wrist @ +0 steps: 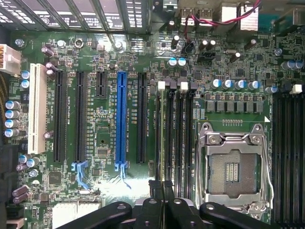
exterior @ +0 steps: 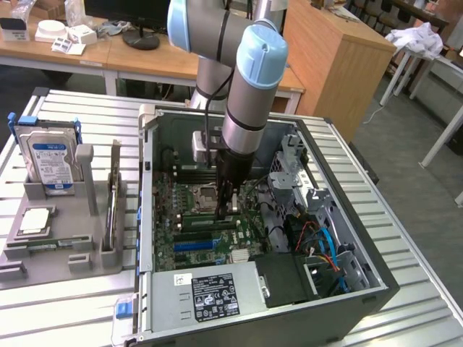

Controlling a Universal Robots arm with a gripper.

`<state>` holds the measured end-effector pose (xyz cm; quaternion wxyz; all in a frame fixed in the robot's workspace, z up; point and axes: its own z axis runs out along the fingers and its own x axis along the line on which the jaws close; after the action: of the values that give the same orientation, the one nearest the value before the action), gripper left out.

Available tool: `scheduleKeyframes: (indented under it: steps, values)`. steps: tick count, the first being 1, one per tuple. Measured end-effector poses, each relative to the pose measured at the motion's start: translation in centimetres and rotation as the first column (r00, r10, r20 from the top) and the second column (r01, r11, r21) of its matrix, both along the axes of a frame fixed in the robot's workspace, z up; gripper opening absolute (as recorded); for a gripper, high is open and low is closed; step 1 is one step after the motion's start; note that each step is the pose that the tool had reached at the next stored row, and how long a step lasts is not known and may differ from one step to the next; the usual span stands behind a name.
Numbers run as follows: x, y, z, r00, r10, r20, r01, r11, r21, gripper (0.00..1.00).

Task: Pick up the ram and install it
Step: 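Insert the ram into the slot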

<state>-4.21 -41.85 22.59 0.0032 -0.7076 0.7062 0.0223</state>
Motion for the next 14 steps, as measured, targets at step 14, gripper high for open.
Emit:
scheduleKeyframes:
  steps: [14]
  values:
    - [0.00, 0.00, -0.27, 1.0000, 0.000, 0.0001, 0.000, 1.0000, 0.0003, 0.18]
